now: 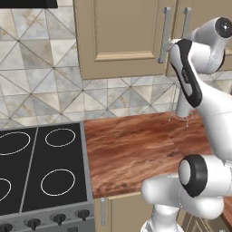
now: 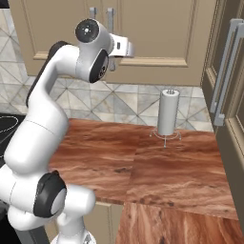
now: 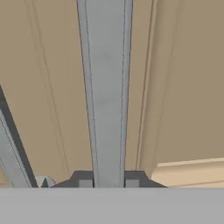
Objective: Move the bowls from the cabinet to the plates on the dining table.
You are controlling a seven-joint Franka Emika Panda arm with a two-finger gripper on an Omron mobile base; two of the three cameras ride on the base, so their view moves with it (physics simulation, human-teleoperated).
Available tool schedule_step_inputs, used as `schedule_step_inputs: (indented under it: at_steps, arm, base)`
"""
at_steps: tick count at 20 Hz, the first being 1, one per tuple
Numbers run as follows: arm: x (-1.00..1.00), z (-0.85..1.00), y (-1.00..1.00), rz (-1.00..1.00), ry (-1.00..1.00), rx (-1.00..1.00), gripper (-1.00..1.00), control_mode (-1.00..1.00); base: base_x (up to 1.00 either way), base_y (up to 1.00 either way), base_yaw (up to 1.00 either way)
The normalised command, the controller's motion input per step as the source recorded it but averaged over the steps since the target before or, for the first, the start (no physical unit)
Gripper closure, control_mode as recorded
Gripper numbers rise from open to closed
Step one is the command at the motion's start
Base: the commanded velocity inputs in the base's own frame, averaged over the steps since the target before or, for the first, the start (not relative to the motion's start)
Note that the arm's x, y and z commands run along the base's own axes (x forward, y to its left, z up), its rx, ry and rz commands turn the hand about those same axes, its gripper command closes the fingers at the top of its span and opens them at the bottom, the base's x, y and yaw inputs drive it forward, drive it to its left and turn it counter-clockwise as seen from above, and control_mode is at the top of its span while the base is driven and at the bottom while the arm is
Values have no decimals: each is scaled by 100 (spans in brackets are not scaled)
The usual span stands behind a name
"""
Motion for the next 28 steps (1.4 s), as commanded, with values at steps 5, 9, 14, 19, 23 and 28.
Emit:
schedule_step_inputs:
  at_steps: [5, 9, 14, 19, 23, 28]
  arm:
    - [-37, -4, -28, 9, 8, 6, 100, -100]
    - [-39, 0, -36, 9, -1, 1, 100, -100]
    - [-44, 0, -38, 6, -7, -3, 100, -100]
    - [-47, 0, -38, 5, -7, -4, 100, -100]
    - [-50, 0, -37, 4, -7, -4, 100, -100]
    - [-52, 0, -38, 3, -5, -4, 100, -100]
  base:
    - [0, 0, 0]
    - [0, 0, 0]
    - [0, 0, 0]
    - [0, 0, 0]
    - [0, 0, 0]
    - [0, 0, 0]
